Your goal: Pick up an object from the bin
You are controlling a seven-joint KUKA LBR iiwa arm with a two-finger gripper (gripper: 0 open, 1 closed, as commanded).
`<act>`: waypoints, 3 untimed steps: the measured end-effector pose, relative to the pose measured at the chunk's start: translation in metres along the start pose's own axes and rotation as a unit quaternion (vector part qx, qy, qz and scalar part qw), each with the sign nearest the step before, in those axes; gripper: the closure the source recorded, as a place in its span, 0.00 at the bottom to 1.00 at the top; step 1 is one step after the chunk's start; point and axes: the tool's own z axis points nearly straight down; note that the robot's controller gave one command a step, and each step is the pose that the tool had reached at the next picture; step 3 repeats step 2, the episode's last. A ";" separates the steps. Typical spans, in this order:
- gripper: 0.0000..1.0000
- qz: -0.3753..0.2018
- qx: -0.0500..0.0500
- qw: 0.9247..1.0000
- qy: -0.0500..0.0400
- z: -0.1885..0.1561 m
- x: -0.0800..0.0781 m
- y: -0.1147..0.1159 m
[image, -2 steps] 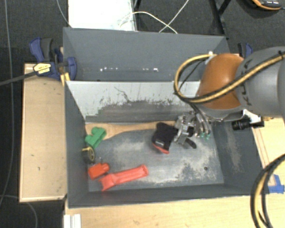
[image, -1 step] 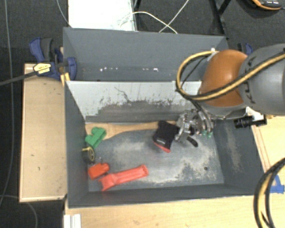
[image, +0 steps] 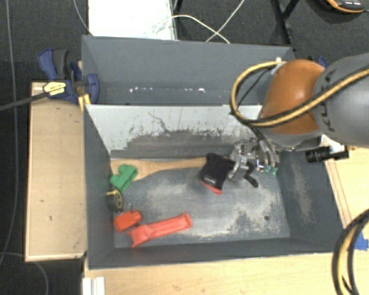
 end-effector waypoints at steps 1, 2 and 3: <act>1.00 -0.001 0.000 1.000 -0.001 -0.007 -0.001 0.000; 1.00 -0.001 0.000 1.000 -0.001 -0.023 0.000 0.000; 1.00 -0.001 0.000 1.000 -0.001 -0.023 0.000 0.000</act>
Offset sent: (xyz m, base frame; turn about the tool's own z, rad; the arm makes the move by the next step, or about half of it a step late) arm 0.0003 0.0000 0.0381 -0.0011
